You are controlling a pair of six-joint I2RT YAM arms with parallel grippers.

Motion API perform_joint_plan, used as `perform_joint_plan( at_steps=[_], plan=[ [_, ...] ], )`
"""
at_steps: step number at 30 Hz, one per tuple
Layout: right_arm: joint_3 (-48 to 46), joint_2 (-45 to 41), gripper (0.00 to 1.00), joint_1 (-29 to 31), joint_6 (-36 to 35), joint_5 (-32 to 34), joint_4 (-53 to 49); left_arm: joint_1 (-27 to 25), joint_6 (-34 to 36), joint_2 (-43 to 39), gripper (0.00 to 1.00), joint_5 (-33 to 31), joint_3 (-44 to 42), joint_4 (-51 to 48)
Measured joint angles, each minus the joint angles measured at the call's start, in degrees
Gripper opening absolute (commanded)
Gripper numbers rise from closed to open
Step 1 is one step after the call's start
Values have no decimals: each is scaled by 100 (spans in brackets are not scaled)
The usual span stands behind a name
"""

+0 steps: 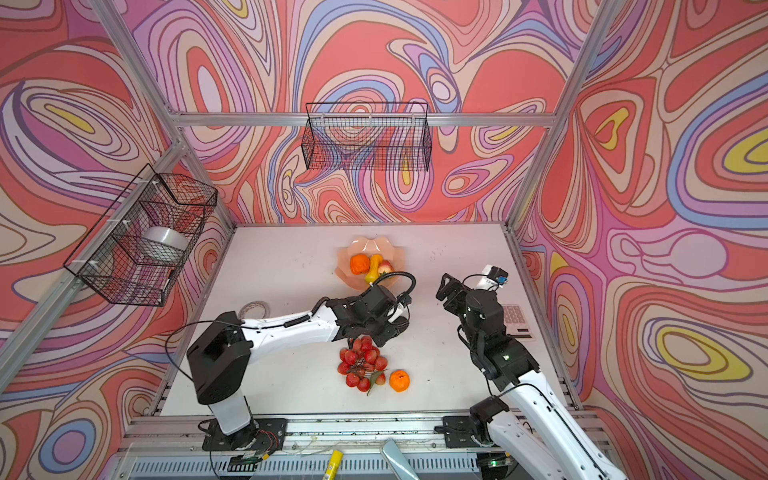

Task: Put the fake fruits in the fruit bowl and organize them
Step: 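Grasp the dark avocado with the left gripper while the right arm withdraws, then lower the avocado into the bowl beside the orange and open the left gripper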

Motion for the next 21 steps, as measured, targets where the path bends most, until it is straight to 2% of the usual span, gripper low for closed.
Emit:
perform_joint_plan(
  at_steps=[4,8,14,18,21],
  plan=[
    [0,140,98,0,-50,-26,92,496,-175,-564,30,-363,144,205],
    [68,280,98,0,-96,-66,98,1276,-428,-535,26,-688,529,138],
    [260,398,98,0,-149,-66,17,2151,-1060,334,25,-1174,1565,-341],
    [400,629,98,0,-186,-68,-85,2358,-1622,1130,25,-1327,2415,-826],
    [496,748,98,0,-229,-66,-188,2444,-1963,1547,26,-1344,2704,-1027]
  ],
)
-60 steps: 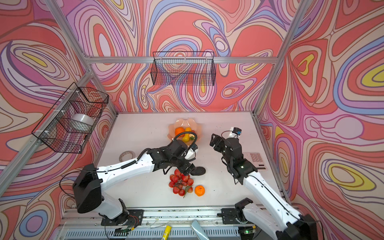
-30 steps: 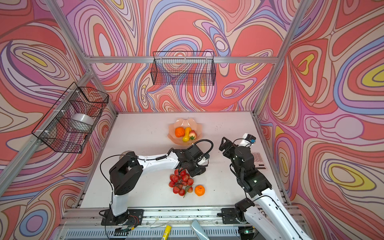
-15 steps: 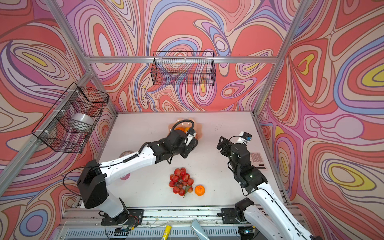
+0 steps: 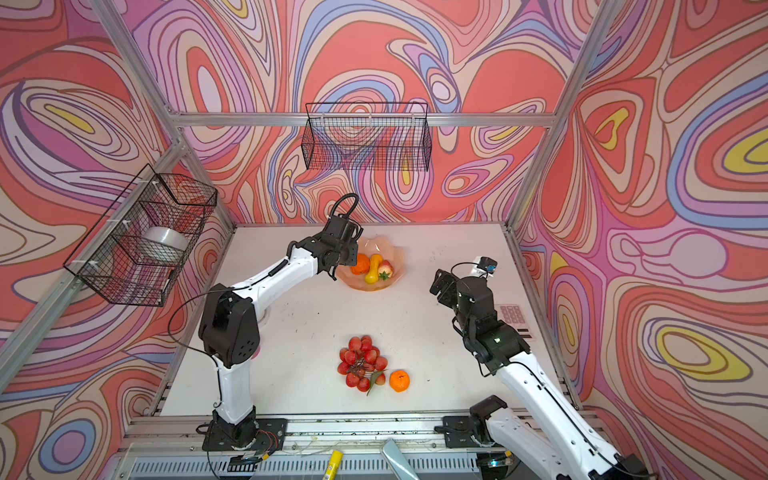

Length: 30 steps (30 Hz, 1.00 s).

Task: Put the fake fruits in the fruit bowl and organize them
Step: 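Lower the avocado into the bowl beside the orange and open the left gripper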

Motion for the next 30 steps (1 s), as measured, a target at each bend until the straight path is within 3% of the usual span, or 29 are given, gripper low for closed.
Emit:
perform_joint_plan(
  at_steps=[17,25,28,30],
  plan=[
    [57,-68,98,0,-190,111,-201,63,-1075,343,31,4,-153,-243],
    [61,-68,98,0,-188,111,-214,68,-1307,402,55,114,-208,-173],
    [63,-79,98,0,-190,111,-223,68,-1364,446,56,219,-208,-133],
    [68,-87,98,0,-190,111,-251,68,-1397,463,63,289,-210,-118]
  ],
)
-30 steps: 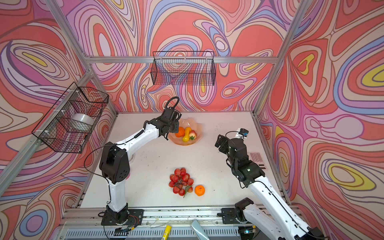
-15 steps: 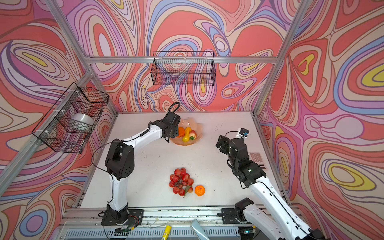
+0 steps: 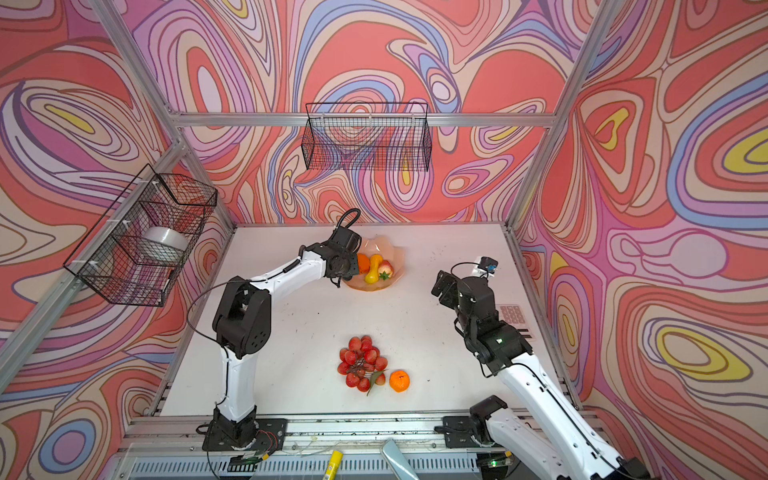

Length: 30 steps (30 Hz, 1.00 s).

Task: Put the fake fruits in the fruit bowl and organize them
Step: 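Lower the avocado into the bowl beside the orange and open the left gripper, then grasp the tangerine with the right gripper while the left arm draws back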

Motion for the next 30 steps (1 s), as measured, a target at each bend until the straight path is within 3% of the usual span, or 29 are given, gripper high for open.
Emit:
perform_joint_plan(
  at_steps=[4,9,14,25,30],
  plan=[
    [79,9,96,0,-9,-4,-173,0,-48,0,73,70,-52,114],
    [522,343,90,0,-140,-223,-645,2,-68,-186,76,63,-306,254],
    [789,960,86,94,-258,-973,-1193,20,20,-1150,79,15,-1117,767],
    [-166,748,85,2212,693,-1880,-2380,39,920,-4955,96,-188,-4079,3254],
    [-328,756,85,3130,1298,-1928,-2494,68,1117,-5829,98,-162,-4874,3517]
  ],
)
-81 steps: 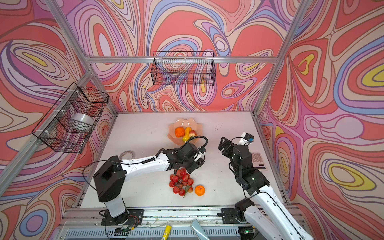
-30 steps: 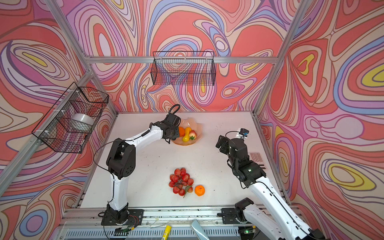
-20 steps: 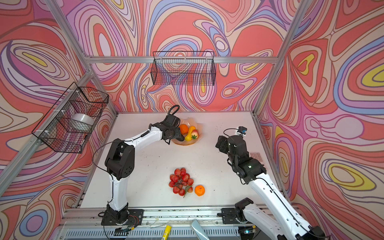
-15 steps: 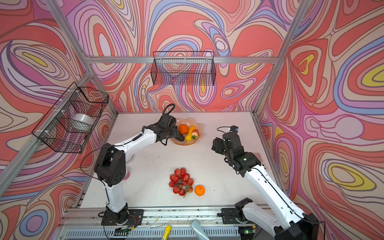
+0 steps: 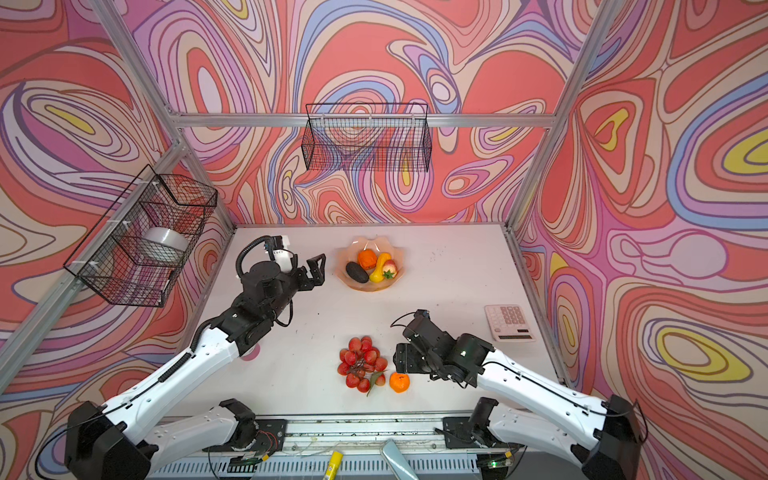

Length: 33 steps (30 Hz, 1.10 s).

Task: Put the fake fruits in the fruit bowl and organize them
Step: 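Grasp the tangerine with the right gripper while the left arm draws back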

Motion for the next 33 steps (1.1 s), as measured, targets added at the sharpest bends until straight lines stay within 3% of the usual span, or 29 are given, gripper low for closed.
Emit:
perform_joint_plan(
  at_steps=[5,13,20,24,33],
  plan=[
    [-151,505,86,658,455,55,260,24,61,-286,99,-59,-63,0],
    [-424,1158,86,739,721,210,765,37,83,-601,99,-85,-291,-85],
    [-442,1550,75,800,844,431,994,63,162,-857,100,-125,-352,-155],
    [-603,1499,58,955,1069,570,1034,76,173,-903,100,-122,-431,-192],
    [-527,1108,42,970,1342,1176,385,81,144,-903,100,-48,-621,-195]
  ],
)
